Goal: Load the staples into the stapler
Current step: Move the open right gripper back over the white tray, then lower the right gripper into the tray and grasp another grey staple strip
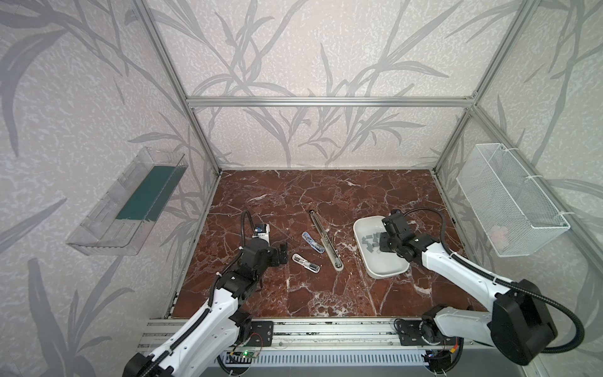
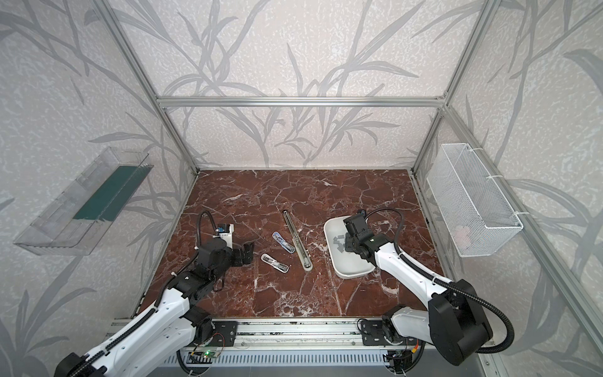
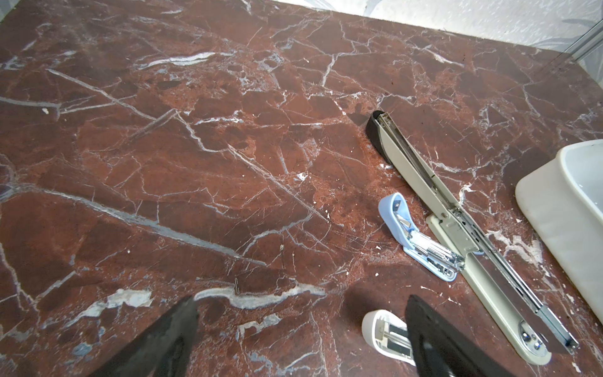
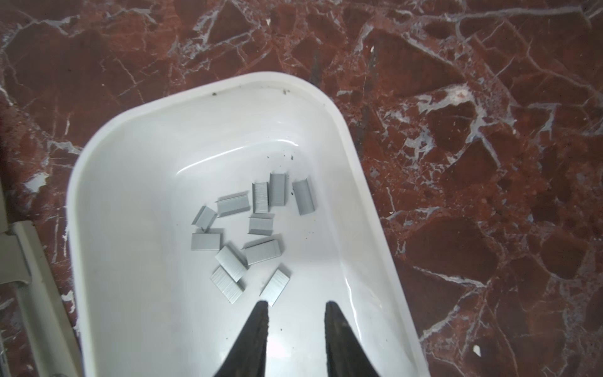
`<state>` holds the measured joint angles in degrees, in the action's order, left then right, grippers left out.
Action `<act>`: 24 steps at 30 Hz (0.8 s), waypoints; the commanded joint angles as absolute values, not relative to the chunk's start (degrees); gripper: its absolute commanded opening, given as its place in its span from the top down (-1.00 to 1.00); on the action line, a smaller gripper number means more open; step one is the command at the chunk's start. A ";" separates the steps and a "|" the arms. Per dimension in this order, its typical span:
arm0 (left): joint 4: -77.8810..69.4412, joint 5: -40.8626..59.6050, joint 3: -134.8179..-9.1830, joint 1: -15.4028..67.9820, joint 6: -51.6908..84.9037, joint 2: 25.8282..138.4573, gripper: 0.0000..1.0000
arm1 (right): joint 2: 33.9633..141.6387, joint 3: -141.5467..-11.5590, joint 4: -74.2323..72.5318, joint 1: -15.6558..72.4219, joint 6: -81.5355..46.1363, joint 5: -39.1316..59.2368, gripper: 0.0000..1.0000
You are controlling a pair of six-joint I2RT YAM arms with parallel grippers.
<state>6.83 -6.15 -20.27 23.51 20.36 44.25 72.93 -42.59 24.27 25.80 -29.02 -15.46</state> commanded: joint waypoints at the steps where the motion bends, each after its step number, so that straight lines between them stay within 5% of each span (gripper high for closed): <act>1: 6.17 -6.49 -21.18 23.44 19.95 44.92 -0.98 | 75.14 -44.40 23.96 24.33 -28.47 -11.91 0.36; 24: 5.18 -4.92 -21.14 23.41 18.72 44.06 -0.99 | 89.86 -47.90 24.19 23.47 -33.57 -6.13 0.32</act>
<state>5.61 -4.89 -20.27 23.51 19.00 44.16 88.73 -46.48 22.79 23.62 -32.75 -6.57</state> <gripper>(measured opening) 0.991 0.342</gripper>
